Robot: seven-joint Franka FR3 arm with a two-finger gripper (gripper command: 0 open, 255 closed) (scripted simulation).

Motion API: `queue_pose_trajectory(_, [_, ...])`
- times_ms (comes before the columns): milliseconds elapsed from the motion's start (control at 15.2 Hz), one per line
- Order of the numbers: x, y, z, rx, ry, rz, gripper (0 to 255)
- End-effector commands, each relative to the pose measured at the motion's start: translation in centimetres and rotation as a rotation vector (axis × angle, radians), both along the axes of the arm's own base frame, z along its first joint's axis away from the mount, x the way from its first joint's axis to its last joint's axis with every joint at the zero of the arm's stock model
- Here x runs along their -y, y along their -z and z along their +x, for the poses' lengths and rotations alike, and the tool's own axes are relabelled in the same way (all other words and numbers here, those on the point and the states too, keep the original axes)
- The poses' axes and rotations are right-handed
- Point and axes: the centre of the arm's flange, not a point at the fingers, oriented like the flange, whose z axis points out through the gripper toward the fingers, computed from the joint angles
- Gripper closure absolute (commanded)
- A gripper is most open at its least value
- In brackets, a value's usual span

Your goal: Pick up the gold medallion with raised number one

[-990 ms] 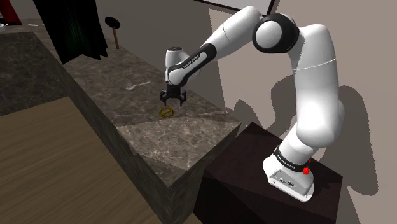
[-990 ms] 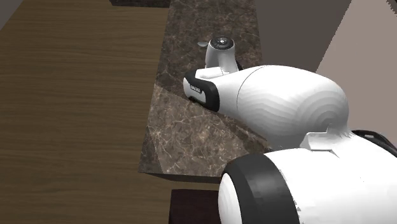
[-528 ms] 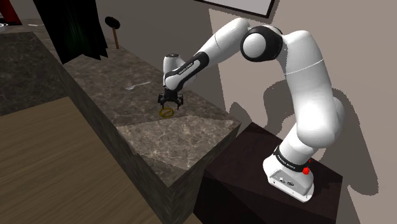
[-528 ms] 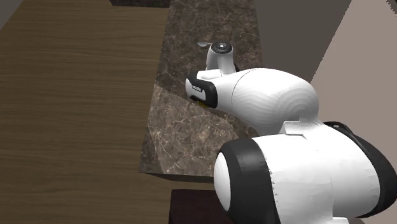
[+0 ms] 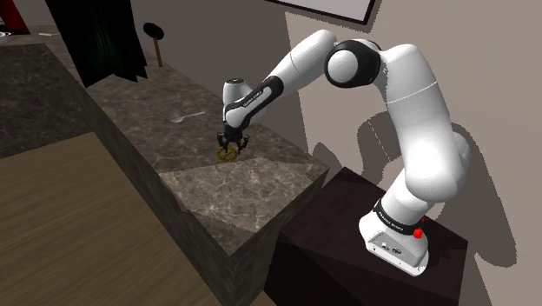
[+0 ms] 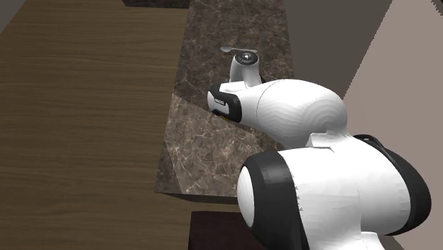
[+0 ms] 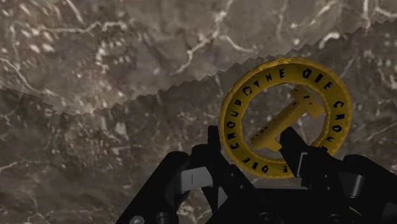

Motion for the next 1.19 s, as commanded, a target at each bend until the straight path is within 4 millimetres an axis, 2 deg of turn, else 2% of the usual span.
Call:
queue_pose_trajectory(0, [0.0,0.0,0.0,0.000,0.000,0.000,255])
queue_pose_trajectory(330, [0.0,0.0,0.0,0.000,0.000,0.000,255])
queue_pose_trajectory(1122, [0.0,-6.3,0.0,0.000,0.000,0.000,255])
